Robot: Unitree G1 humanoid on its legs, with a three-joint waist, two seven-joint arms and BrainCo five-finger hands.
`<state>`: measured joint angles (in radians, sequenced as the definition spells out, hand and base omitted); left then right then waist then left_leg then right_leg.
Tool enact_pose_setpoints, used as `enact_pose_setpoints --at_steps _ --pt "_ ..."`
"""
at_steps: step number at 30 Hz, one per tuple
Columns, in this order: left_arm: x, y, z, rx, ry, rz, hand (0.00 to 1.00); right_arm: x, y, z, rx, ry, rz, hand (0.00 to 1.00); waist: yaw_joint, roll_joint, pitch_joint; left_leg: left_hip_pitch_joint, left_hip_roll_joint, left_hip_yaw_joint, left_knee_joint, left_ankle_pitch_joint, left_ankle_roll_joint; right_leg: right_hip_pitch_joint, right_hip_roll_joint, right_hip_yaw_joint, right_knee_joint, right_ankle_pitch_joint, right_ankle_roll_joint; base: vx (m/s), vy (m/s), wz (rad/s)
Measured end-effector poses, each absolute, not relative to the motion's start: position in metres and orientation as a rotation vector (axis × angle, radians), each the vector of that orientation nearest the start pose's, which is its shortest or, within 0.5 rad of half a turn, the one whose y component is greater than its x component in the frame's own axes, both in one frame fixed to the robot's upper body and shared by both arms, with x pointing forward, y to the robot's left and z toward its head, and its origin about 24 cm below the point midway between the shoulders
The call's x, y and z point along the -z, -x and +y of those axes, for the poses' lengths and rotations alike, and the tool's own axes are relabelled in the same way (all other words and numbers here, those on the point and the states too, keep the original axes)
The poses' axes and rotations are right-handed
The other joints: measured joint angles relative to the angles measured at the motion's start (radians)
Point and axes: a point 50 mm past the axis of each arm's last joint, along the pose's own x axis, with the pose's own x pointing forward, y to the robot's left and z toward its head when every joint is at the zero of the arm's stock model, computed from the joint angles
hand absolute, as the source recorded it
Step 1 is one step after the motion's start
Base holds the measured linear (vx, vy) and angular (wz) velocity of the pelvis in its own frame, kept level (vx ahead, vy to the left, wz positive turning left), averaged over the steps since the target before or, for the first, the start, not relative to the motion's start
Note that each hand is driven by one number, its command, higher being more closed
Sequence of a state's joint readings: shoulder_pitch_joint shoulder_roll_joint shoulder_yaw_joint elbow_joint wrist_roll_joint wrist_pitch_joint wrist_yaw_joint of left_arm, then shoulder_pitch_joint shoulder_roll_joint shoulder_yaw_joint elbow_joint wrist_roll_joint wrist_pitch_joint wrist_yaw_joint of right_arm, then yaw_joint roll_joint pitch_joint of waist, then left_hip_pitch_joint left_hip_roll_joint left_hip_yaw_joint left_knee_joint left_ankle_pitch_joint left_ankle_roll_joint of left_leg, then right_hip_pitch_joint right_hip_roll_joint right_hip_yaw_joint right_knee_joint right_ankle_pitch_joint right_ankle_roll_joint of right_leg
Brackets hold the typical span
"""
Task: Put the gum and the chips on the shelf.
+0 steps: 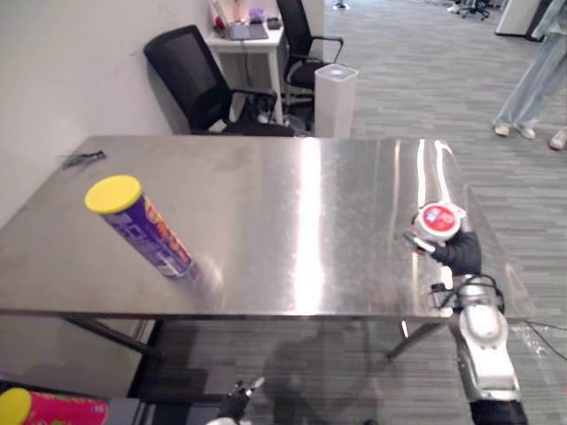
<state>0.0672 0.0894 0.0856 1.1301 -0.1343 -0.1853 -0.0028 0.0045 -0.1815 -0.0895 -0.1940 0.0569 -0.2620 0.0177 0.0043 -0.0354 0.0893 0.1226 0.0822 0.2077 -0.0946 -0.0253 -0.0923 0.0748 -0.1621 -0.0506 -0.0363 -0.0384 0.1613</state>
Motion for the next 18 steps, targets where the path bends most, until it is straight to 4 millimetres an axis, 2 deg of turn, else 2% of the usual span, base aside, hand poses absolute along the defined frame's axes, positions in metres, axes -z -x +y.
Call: enact_pose_setpoints --at_steps 6,11,18 --pt "0.159 -0.097 0.198 -0.227 0.075 0.986 0.00 -0.130 -0.230 -0.206 0.078 0.163 -0.519 1.00 -0.004 -0.003 0.002 -0.001 -0.001 -0.010 0.000 0.000 0.001 0.002 -0.003 -0.009 0.005 -0.002 -0.003 0.00 0.000 0.04" --pt "0.159 -0.095 0.200 -0.252 0.093 0.985 0.00 -0.124 -0.226 -0.210 0.086 0.114 -0.498 1.00 -0.009 -0.004 0.002 -0.007 -0.003 -0.047 0.000 0.006 0.002 0.016 -0.006 -0.043 0.011 -0.010 -0.012 -0.01 -0.014 0.22" --pt "0.158 -0.096 0.204 -0.256 0.086 0.981 0.00 -0.130 -0.222 -0.212 0.099 0.111 -0.522 1.00 -0.015 -0.013 0.011 -0.048 -0.003 -0.123 0.033 0.015 -0.003 -0.036 -0.020 -0.098 0.179 -0.102 -0.026 -0.02 -0.029 0.31"
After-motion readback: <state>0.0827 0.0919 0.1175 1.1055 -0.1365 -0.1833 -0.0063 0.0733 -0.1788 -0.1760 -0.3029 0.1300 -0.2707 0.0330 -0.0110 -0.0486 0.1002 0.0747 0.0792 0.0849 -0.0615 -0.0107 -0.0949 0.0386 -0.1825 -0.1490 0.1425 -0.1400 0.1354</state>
